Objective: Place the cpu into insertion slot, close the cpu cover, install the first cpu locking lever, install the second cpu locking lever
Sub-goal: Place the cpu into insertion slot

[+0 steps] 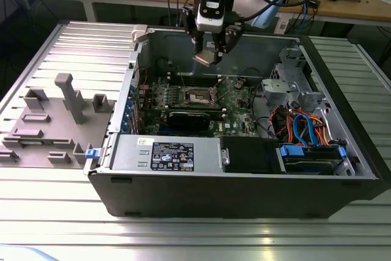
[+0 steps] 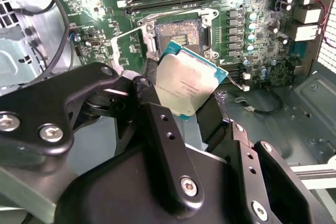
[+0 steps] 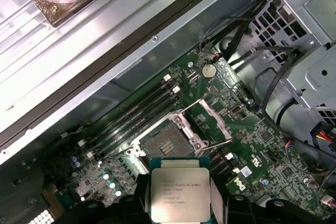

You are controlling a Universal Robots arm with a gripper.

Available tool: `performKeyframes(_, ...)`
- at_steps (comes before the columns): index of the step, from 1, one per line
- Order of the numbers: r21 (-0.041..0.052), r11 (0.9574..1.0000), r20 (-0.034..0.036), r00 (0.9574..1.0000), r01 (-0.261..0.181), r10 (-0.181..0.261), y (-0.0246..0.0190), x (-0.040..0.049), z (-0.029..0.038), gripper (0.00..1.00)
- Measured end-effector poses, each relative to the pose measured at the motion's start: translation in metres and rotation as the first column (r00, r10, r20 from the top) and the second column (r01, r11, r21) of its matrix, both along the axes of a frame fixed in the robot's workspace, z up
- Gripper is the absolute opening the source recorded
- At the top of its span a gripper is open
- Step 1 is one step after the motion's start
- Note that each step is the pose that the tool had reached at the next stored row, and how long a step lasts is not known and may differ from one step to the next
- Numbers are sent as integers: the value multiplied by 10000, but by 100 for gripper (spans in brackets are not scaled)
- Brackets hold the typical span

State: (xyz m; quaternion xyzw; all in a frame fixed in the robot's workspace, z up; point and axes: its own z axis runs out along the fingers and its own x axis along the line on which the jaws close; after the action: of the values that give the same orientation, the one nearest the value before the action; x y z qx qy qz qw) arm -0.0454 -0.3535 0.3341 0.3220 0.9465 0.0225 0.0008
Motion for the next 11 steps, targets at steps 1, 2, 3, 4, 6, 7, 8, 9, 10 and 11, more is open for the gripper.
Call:
performKeyframes(1,-9,10000,-43,10000,13,-13,0,0,-9,54)
performKeyframes(2,-27,10000,-106,9999,38,-39,0,0,-27,54)
performKeyframes(3,-29,10000,-120,9999,44,-44,0,-1,-36,54)
performKeyframes(4,-30,10000,-123,9999,41,-42,0,0,-36,54)
performKeyframes(6,-28,10000,-122,9999,41,-41,0,0,-38,54)
performKeyframes(7,-28,10000,-121,9999,41,-42,0,0,-38,54)
performKeyframes(8,-28,10000,-122,9999,41,-42,0,0,-39,54)
performKeyframes(9,-28,10000,-122,9999,42,-42,0,0,-39,54)
performKeyframes(10,-29,10000,-122,9999,40,-41,0,-1,-39,54)
performKeyframes(11,-28,10000,-121,9999,42,-42,0,-5,-40,54)
